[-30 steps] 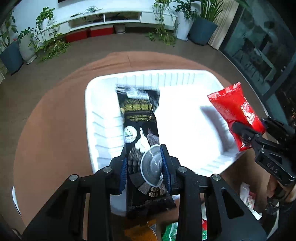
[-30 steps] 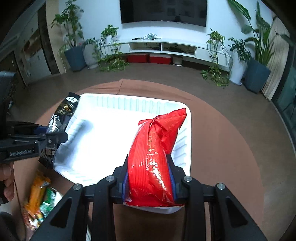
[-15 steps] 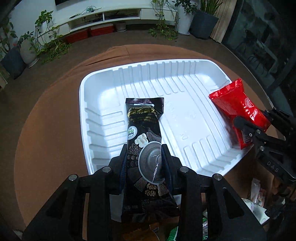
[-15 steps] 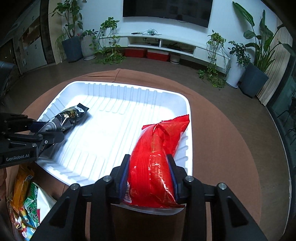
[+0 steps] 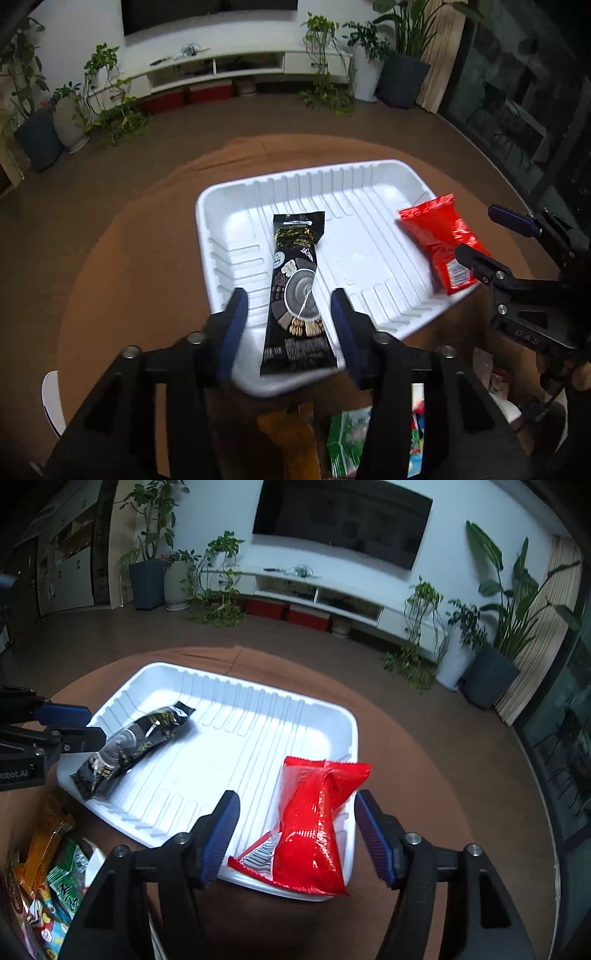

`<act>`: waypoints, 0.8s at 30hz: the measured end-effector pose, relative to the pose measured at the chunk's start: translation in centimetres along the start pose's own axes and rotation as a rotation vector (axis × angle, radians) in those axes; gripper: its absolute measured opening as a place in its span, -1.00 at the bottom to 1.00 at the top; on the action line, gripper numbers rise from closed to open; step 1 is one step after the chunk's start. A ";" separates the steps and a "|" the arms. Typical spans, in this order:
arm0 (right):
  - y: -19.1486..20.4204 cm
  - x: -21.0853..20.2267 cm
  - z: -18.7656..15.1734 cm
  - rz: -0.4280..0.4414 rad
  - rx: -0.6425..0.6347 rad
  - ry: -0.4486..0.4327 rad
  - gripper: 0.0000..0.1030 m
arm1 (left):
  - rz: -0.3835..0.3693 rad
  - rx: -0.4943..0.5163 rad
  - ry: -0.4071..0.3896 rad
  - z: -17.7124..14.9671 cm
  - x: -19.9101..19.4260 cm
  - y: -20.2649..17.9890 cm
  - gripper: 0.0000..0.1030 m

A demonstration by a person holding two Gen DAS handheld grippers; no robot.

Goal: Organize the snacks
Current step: 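Open both grippers and move them back over the snack pile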

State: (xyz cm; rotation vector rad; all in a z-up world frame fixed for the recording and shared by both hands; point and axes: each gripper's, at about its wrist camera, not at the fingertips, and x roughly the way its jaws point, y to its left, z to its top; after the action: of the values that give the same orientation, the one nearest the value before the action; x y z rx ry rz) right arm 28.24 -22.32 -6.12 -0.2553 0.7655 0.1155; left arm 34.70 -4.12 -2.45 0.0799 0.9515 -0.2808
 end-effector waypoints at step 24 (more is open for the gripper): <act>0.2 -17.3 -16.5 0.247 0.436 -0.109 0.80 | -0.098 -0.363 -0.021 -22.9 -13.1 3.1 0.85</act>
State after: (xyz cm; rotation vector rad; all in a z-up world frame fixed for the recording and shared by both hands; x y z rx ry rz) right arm 4.73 -26.71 -5.47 0.2587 0.6925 0.1907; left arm 10.19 5.89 -5.26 -0.3025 0.9737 -0.1948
